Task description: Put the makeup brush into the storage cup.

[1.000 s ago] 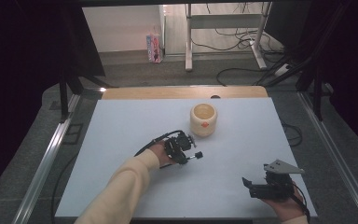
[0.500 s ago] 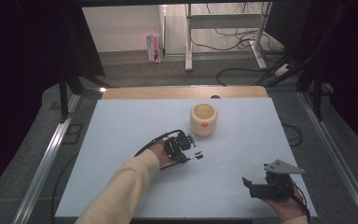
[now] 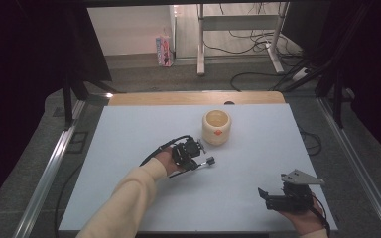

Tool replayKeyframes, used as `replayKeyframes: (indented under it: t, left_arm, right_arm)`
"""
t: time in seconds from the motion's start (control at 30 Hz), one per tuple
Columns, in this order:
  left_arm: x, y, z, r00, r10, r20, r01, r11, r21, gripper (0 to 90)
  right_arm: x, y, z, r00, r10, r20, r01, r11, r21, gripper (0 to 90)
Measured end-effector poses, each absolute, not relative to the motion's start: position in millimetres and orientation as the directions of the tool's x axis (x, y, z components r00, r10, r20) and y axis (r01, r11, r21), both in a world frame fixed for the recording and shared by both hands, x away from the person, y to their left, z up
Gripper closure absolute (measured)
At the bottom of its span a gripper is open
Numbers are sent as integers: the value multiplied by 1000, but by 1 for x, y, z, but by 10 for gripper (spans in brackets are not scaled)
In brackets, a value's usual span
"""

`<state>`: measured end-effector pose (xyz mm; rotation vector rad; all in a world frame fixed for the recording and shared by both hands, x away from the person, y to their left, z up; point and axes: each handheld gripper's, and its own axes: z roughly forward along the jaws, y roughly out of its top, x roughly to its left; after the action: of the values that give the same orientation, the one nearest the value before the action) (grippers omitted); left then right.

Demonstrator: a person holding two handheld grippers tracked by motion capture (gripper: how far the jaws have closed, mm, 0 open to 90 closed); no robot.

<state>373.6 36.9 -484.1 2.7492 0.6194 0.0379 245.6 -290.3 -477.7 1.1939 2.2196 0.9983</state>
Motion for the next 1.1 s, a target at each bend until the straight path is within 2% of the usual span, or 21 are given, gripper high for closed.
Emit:
replayKeyframes:
  t: [0.83, 1.1]
  left_arm:
    - [358, 74, -442, 890, 454, -52, 416, -757, 504, 862]
    - [349, 86, -429, 878, 474, -71, 420, -688, 592, 862]
  right_arm:
    - [246, -288, -478, -539, 842, -31, 536, 371, 758, 65]
    - [246, -287, -477, -541, 841, -26, 534, 367, 761, 64]
